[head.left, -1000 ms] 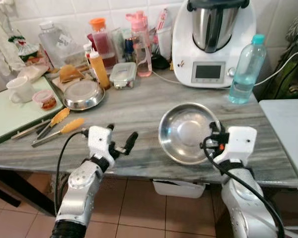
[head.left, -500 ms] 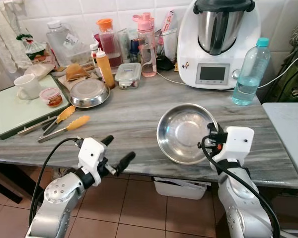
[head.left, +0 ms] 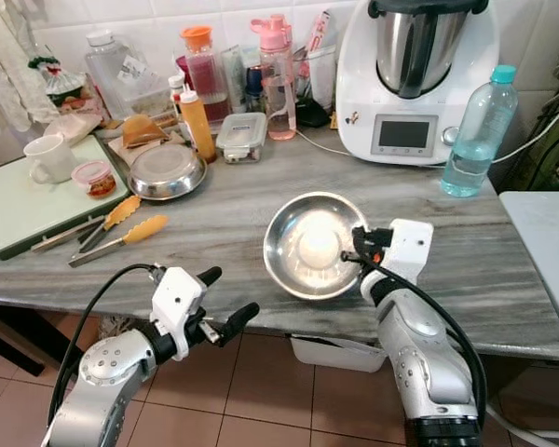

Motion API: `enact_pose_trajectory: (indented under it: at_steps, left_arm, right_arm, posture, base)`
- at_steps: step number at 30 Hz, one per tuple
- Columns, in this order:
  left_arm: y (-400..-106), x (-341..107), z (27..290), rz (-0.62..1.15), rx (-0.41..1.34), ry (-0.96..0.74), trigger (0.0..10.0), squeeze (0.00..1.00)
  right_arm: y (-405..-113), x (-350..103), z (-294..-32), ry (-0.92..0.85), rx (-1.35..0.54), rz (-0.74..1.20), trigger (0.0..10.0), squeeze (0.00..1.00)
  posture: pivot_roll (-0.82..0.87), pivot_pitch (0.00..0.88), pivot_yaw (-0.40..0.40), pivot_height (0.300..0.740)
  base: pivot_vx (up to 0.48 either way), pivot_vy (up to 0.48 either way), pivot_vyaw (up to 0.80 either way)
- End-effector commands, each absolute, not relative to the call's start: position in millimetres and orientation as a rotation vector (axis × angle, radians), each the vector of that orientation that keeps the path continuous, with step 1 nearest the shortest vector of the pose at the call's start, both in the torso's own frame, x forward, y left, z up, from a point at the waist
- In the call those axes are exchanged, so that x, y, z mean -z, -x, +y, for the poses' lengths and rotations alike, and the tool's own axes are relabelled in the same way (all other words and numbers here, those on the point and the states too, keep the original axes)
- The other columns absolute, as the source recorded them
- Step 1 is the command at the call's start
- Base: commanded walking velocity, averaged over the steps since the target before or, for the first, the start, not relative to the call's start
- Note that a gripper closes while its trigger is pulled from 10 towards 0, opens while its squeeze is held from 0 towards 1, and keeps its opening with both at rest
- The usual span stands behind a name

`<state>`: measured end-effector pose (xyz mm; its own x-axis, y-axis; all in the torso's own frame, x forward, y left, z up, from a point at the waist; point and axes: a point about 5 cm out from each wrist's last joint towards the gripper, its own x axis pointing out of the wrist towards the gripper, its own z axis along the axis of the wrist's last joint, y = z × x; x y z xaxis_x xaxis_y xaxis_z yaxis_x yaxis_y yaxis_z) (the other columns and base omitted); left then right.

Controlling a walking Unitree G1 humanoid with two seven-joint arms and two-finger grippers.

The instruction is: Setting the table

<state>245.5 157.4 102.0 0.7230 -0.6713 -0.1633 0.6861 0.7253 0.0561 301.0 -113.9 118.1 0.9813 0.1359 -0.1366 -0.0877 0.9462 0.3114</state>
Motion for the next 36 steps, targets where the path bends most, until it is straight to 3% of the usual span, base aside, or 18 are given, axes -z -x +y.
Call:
enact_pose_trajectory:
  at_steps: [1,12,34,35,36]
  left_arm:
    - [-244.2,-104.3,160.8,0.139,0.744,-0.135,10.0,0.00]
    - [-244.6,-110.0,157.7,0.138,0.764,-0.135,10.0,0.00]
    - [-246.0,-117.7,150.7,0.133,0.773,-0.135,10.0,0.00]
    - [-245.9,-115.6,151.1,0.139,0.776,-0.134,10.0,0.00]
    - [-246.0,-114.5,151.1,0.141,0.778,-0.133,10.0,0.00]
  right_arm:
    - [-302.0,-119.2,-94.1,-0.394,-0.158,0.184,10.0,0.00]
    - [-307.8,-106.3,-85.6,-0.529,-0.156,0.270,10.0,0.00]
    - [-305.0,-87.0,-82.2,-0.557,-0.136,0.388,10.0,0.00]
    - [-305.4,-86.7,-82.5,-0.561,-0.131,0.389,10.0,0.62]
    - [-305.6,-86.6,-82.8,-0.561,-0.130,0.390,10.0,1.00]
  posture:
    - [-0.03,0.036,0.116,0.740]
    - [-0.04,0.030,0.120,0.740]
    - [-0.04,0.026,0.120,0.740]
    - [-0.04,0.025,0.121,0.740]
    - [-0.04,0.024,0.121,0.740]
  base:
    - [0.000,0.000,0.00]
    - [0.000,0.000,0.00]
    - [0.000,0.000,0.00]
    - [0.000,0.000,0.00]
    - [0.000,0.000,0.00]
